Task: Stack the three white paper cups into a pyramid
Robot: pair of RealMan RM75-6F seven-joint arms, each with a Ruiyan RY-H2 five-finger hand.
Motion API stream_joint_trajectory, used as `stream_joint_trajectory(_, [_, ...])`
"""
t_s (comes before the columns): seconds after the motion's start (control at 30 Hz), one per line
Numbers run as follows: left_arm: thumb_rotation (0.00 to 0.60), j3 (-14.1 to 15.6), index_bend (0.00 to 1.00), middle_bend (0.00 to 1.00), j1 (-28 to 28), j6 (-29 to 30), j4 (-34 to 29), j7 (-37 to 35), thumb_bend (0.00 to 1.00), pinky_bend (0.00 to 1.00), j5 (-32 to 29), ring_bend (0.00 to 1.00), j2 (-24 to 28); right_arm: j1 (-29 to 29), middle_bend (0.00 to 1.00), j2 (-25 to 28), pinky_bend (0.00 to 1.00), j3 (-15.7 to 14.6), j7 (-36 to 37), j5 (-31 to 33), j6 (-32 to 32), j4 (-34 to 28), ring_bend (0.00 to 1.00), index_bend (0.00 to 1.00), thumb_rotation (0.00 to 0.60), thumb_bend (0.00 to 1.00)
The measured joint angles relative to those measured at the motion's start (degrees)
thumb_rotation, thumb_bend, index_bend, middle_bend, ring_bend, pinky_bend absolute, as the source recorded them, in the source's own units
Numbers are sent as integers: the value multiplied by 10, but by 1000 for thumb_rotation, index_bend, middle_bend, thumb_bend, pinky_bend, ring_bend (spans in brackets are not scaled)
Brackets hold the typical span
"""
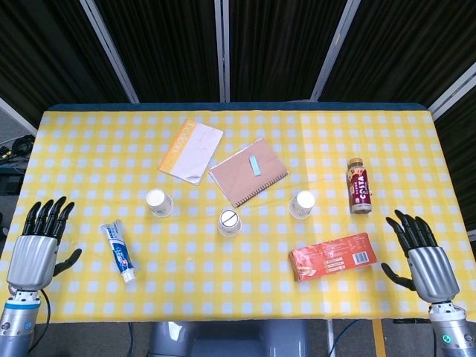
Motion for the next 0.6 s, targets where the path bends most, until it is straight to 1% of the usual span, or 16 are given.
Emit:
stream_joint_trajectory(0.17, [600, -15, 4, 0, -14, -21, -9, 0, 223, 0, -15, 0, 3, 2, 0, 0, 0, -1, 6, 5, -9, -1, 0, 93, 600, 147])
stream_joint_trajectory(0.23, [600, -25, 25, 0, -27, -40, -15, 9, 238, 0, -25, 0, 7, 3, 0, 1, 0, -1, 9, 4, -9, -1, 0, 93, 600, 147])
stream_joint_trajectory(0.37, [600, -51, 112, 0, -59, -85, -27, 40, 283, 0, -53, 0, 15, 3, 0, 3, 0, -1, 17, 2, -8, -2, 0, 92, 600, 147])
stream_joint_trajectory(0.5, [600, -80, 194, 0, -105, -157, -40, 82, 335, 0, -110, 0, 20, 3, 0, 6, 0, -1, 27, 3, -8, -1, 0, 93, 600, 147])
stream_joint_trajectory(0.6, [600, -100, 222, 0, -142, -208, -46, 118, 336, 0, -165, 0, 20, 4, 0, 7, 0, -1, 33, 2, -7, 0, 0, 92, 600, 147])
